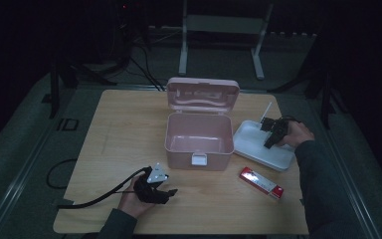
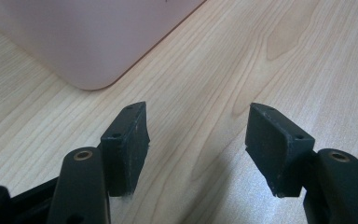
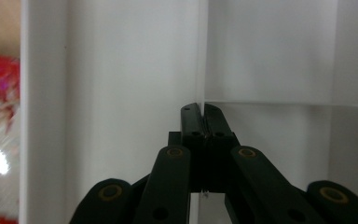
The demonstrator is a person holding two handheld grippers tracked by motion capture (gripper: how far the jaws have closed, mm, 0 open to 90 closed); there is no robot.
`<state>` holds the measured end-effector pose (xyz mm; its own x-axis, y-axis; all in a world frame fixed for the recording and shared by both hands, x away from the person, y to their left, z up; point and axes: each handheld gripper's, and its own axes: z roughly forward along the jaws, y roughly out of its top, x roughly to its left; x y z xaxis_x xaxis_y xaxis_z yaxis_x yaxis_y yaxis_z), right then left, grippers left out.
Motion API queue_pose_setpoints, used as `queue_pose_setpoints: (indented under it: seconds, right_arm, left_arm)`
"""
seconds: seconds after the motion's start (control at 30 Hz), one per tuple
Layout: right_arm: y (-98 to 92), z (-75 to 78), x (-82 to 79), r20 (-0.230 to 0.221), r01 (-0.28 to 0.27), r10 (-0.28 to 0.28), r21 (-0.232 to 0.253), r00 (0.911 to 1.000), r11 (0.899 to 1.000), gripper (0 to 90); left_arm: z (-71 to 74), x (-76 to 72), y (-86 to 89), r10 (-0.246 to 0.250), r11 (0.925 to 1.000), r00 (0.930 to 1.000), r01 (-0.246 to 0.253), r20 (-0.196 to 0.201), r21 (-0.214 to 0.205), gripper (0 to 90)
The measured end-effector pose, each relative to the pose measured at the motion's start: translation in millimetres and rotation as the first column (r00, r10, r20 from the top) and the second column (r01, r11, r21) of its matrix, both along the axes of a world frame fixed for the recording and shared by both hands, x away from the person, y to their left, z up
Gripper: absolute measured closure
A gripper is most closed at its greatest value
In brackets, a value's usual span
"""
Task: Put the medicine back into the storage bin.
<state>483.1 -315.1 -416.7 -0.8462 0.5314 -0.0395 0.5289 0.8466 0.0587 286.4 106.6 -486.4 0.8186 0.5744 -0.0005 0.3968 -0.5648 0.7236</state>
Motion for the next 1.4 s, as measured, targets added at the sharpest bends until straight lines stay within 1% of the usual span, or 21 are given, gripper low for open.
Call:
queue_pose_setpoints:
  seconds: [0.1,0.2,0.27,0.33,0.37,0.43,0.47,0.5,0.53,0.57,0.73,0.8,0.83,0.9,0.93,1.0,1.1,1.17,1.2,1.27,1.4]
  right_arm:
    - [3.7,-10.5,1.6,-0.004,0.010,-0.010,0.005,0.9999,1.000,89.4]
    - [5.6,-15.3,2.1,0.008,0.013,-0.013,-0.001,0.9999,1.000,88.8]
    - [5.4,-19.7,2.2,0.018,0.029,-0.029,-0.007,0.9994,1.000,83.6]
    - [5.0,-18.0,0.4,0.026,0.043,-0.043,-0.002,0.9987,0.999,78.6]
    - [5.5,-16.2,-2.1,0.039,0.039,-0.039,-0.001,0.9985,0.999,75.5]
    - [6.5,-11.8,-9.0,0.063,0.053,-0.054,0.014,0.9966,0.998,72.9]
    - [6.3,-9.9,-13.2,0.073,0.048,-0.050,0.029,0.9961,0.998,71.4]
    - [6.3,-8.3,-17.8,0.079,0.057,-0.061,0.042,0.9950,0.997,70.6]
    - [6.3,-8.3,-17.8,0.079,0.057,-0.061,0.042,0.9950,0.997,70.6]
    - [5.4,-7.3,-28.4,0.085,0.064,-0.070,0.066,0.9940,0.996,67.8]
    - [4.3,-6.5,-50.6,0.097,0.063,-0.072,0.094,0.9927,0.994,62.8]
    - [3.8,-3.6,-59.8,0.106,0.062,-0.076,0.123,0.9915,0.990,60.7]
    - [3.8,-3.6,-59.8,0.106,0.062,-0.076,0.123,0.9915,0.990,60.7]
    - [4.9,-1.0,-73.0,0.116,0.069,-0.087,0.154,0.9894,0.986,54.8]
    - [5.1,-0.5,-77.3,0.119,0.072,-0.091,0.160,0.9887,0.984,54.4]
    - [6.0,-0.9,-86.1,0.118,0.062,-0.084,0.179,0.9894,0.982,53.6]
    - [8.2,-3.5,-98.7,0.113,0.055,-0.077,0.186,0.9906,0.981,51.9]
    - [8.9,-5.8,-106.4,0.102,0.060,-0.082,0.202,0.9914,0.978,51.3]
    - [8.9,-5.8,-106.4,0.102,0.060,-0.082,0.202,0.9914,0.978,51.3]
    - [10.8,-10.5,-116.8,0.093,0.060,-0.082,0.217,0.9922,0.974,49.7]
    - [13.9,-16.6,-125.9,0.074,0.067,-0.085,0.215,0.9936,0.974,46.8]
  left_arm:
    - [-0.5,0.2,-0.3,0.001,1.0000,1.0000,-0.001,-0.001,-0.001,38.8]
    - [-0.5,-0.1,-0.3,-0.001,1.0000,1.0000,0.001,-0.001,0.000,38.8]
    - [0.0,-0.3,0.0,0.000,1.0000,1.0000,0.000,0.001,0.002,38.8]
    - [0.3,-0.3,0.3,0.000,1.0000,1.0000,0.000,0.003,0.004,38.8]
    - [0.5,-0.4,0.5,0.000,1.0000,1.0000,0.000,0.004,0.003,38.8]
    - [0.4,-0.2,0.6,0.001,1.0000,1.0000,-0.001,0.003,0.001,38.8]
    - [0.2,-0.2,0.5,0.002,1.0000,1.0000,-0.002,0.003,0.002,38.8]
    - [0.3,-0.3,0.6,0.001,1.0000,1.0000,-0.001,0.003,0.002,38.8]
    - [0.3,-0.3,0.6,0.001,1.0000,1.0000,-0.001,0.003,0.002,38.8]
    - [0.4,-0.5,0.5,0.002,1.0000,1.0000,-0.002,0.004,0.000,38.8]
    - [0.3,-0.7,0.4,0.004,1.0000,1.0000,-0.004,0.005,-0.002,38.8]
    - [0.4,-0.6,0.5,0.003,1.0000,1.0000,-0.003,0.006,0.000,38.8]
    - [0.4,-0.6,0.5,0.003,1.0000,1.0000,-0.003,0.006,0.000,38.8]
    - [0.4,-0.7,0.4,0.003,1.0000,1.0000,-0.003,0.005,-0.001,38.8]
    - [0.5,-0.8,0.5,0.003,1.0000,1.0000,-0.003,0.005,-0.001,38.8]
    - [0.9,-1.0,1.2,0.006,1.0000,1.0000,-0.005,0.007,-0.005,38.8]
    - [1.0,-1.2,1.4,0.006,1.0000,1.0000,-0.006,0.008,-0.004,38.8]
    - [1.0,-1.1,1.6,0.007,1.0000,0.9999,-0.007,0.008,-0.004,38.8]
    - [1.0,-1.1,1.6,0.007,1.0000,0.9999,-0.007,0.008,-0.004,38.8]
    - [0.5,-0.9,1.3,0.007,1.0000,1.0000,-0.007,0.005,-0.001,38.8]
    - [0.7,-1.1,1.4,0.006,1.0000,1.0000,-0.006,0.007,0.000,38.8]
